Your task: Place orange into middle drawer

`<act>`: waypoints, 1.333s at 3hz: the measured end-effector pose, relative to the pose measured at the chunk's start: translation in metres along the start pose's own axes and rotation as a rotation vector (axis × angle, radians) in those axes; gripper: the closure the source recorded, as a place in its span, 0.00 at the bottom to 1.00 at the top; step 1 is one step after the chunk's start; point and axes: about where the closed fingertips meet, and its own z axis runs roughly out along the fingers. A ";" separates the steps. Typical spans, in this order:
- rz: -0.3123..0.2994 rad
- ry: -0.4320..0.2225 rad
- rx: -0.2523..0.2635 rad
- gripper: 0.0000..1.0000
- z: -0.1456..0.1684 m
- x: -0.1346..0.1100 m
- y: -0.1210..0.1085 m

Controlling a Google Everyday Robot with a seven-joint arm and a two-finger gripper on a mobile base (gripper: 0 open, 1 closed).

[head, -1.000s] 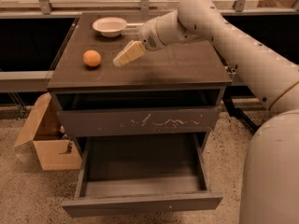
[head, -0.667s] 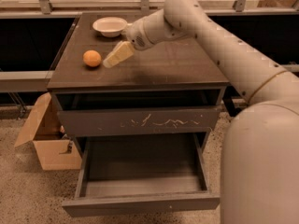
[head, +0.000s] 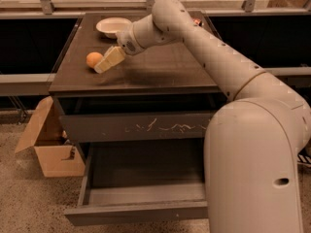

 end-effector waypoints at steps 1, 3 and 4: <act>0.023 -0.028 -0.019 0.02 0.026 -0.006 0.009; 0.054 -0.055 -0.036 0.29 0.051 -0.008 0.028; 0.067 -0.083 -0.049 0.52 0.053 -0.008 0.037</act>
Offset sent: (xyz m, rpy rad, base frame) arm -0.0064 0.0519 -0.0157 0.0718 0.0348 -0.0055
